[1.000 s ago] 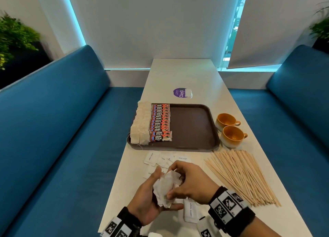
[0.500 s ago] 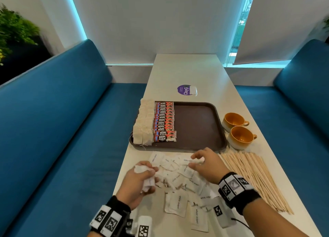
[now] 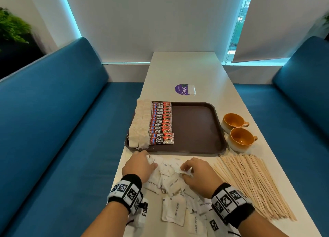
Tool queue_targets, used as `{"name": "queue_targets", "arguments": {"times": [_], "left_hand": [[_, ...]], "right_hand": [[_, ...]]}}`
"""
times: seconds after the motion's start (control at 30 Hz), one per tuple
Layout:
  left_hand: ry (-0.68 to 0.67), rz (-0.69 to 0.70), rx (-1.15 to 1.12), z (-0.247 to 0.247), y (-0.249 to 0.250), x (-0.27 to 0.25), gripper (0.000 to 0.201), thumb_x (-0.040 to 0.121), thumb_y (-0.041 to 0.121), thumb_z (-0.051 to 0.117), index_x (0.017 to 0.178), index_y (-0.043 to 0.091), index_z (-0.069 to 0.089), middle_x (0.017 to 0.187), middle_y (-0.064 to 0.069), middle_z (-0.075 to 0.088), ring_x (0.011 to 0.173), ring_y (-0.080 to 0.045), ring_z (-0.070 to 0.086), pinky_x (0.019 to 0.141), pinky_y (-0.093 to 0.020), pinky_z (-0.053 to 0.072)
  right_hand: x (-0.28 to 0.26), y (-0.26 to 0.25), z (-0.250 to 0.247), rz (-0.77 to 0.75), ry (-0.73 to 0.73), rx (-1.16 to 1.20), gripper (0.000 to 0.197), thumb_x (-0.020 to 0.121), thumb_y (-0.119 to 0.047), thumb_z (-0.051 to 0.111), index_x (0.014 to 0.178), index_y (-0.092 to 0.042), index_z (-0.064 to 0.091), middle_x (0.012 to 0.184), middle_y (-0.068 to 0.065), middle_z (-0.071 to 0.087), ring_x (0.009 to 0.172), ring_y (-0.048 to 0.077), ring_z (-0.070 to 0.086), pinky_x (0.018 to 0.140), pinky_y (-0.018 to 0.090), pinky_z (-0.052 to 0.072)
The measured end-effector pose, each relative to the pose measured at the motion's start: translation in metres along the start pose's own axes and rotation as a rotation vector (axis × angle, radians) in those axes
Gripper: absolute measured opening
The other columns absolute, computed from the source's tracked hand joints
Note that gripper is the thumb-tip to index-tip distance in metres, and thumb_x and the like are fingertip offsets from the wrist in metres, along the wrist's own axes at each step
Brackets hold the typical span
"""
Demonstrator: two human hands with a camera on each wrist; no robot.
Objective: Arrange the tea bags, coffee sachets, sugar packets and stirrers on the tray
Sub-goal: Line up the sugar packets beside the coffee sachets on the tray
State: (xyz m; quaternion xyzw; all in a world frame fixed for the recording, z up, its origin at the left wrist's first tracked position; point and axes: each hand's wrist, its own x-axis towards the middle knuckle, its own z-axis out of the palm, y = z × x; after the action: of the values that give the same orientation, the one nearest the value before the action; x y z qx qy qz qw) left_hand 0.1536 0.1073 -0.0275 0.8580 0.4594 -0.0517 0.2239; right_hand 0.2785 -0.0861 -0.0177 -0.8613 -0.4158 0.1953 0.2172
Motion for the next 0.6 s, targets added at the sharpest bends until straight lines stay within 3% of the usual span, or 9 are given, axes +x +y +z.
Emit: {"name": "queue_targets", "arguments": {"times": [0.1,0.17,0.3,0.37,0.43,0.5,0.6], "left_hand": [[-0.054,0.048,-0.084,0.0,0.003,-0.003,0.04,0.081,0.049,0.076,0.113,0.032,0.06,0.132,0.001,0.053,0.108,-0.02,0.061,0.092,-0.036,0.051],[-0.079,0.066,-0.18,-0.001,0.003,-0.005,0.033,0.078,0.039,0.081,0.105,0.029,0.063,0.125,0.0,0.059,0.1,-0.019,0.062,0.086,-0.032,0.051],[-0.157,0.035,-0.578,-0.003,0.001,-0.013,0.025,0.075,0.02,0.086,0.083,0.019,0.062,0.093,-0.005,0.07,0.068,-0.022,0.068,0.061,-0.036,0.061],[-0.188,0.026,-0.812,-0.008,-0.003,-0.021,0.027,0.078,0.011,0.084,0.078,0.014,0.057,0.08,-0.005,0.066,0.061,-0.025,0.065,0.045,-0.03,0.052],[-0.203,0.044,-0.977,-0.016,-0.005,-0.032,0.021,0.081,0.009,0.081,0.083,0.012,0.061,0.077,-0.01,0.067,0.063,-0.025,0.064,0.049,-0.028,0.048],[-0.272,0.055,-1.193,-0.022,-0.002,-0.047,0.019,0.085,0.003,0.075,0.1,0.01,0.067,0.09,-0.017,0.073,0.073,-0.028,0.069,0.05,-0.03,0.052],[-0.446,0.037,-1.466,-0.021,0.007,-0.072,0.03,0.088,-0.003,0.064,0.116,0.008,0.067,0.105,-0.024,0.072,0.082,-0.035,0.071,0.048,-0.034,0.057]], "right_hand": [[0.001,0.003,-0.003,0.001,0.019,0.052,0.016,0.095,-0.027,0.062,0.108,-0.027,0.072,0.102,-0.014,0.066,0.092,0.003,0.057,0.081,0.016,0.046],[0.002,0.006,-0.005,0.005,0.031,0.086,0.017,0.096,-0.021,0.059,0.105,-0.024,0.073,0.098,-0.012,0.07,0.09,0.007,0.061,0.075,0.013,0.044],[-0.001,0.009,-0.017,0.057,0.114,0.291,0.012,0.095,-0.02,0.064,0.1,-0.026,0.072,0.091,-0.013,0.072,0.086,0.003,0.064,0.072,0.014,0.047],[-0.006,0.006,-0.025,0.048,0.125,0.474,0.012,0.091,-0.019,0.072,0.099,-0.029,0.072,0.091,-0.01,0.075,0.086,0.005,0.069,0.078,0.023,0.055],[-0.012,-0.002,-0.033,0.026,0.068,0.675,0.017,0.089,-0.016,0.077,0.104,-0.021,0.072,0.095,-0.001,0.078,0.086,0.014,0.072,0.077,0.029,0.058],[-0.017,-0.014,-0.038,-0.019,-0.026,0.882,0.021,0.088,-0.01,0.077,0.107,-0.006,0.071,0.098,0.014,0.077,0.083,0.026,0.072,0.069,0.03,0.058],[-0.022,-0.027,-0.035,-0.049,-0.128,1.023,0.018,0.086,-0.003,0.077,0.102,0.002,0.071,0.094,0.02,0.075,0.079,0.027,0.069,0.065,0.032,0.056]]}}
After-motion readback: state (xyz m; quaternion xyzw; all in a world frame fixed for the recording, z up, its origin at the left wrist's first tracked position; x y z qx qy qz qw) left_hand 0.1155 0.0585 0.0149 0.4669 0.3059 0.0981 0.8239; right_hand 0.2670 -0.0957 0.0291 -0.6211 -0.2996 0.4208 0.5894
